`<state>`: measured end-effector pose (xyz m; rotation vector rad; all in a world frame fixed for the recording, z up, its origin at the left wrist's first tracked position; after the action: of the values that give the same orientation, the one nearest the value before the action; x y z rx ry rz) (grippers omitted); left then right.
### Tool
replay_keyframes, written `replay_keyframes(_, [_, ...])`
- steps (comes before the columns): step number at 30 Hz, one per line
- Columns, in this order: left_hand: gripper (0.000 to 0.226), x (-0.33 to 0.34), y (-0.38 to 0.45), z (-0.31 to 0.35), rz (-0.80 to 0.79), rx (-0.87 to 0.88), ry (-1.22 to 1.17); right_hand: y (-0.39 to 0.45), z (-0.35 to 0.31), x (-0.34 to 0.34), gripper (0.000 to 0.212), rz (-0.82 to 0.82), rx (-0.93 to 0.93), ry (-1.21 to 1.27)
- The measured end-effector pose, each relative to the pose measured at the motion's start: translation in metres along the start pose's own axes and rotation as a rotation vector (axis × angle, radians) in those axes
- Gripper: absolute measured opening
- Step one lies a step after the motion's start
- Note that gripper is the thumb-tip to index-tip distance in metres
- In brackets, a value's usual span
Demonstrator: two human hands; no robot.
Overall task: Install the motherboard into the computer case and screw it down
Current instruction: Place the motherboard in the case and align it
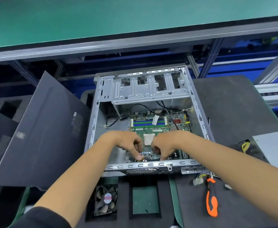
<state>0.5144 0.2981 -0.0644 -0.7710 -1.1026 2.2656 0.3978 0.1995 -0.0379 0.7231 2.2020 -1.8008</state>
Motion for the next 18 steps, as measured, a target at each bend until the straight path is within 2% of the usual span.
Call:
replay_keyframes(4, [0.03,0.009,0.009,0.009,-0.107,-0.069,0.119,0.005,-0.004,0.006,0.009,-0.057,-0.019,-0.088])
replay_keyframes(13, [0.011,0.006,0.017,0.01,-0.127,-0.08,0.156,0.014,0.004,0.007,0.015,-0.044,-0.065,-0.032])
replay_keyframes(18, [0.014,0.008,0.016,0.007,-0.149,-0.119,0.115,0.019,0.022,0.008,0.036,0.029,0.015,0.142])
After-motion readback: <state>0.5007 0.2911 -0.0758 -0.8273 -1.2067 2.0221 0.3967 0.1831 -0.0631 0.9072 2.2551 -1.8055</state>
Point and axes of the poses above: each hand's wrist, its own y-axis towards the middle knuckle, its own x-axis out of the palm, z = x × y, the point moved 3 cm from there along y, towards the middle knuckle, and after that the axes turned 11 degrees about -z, right-handed, at the moved point
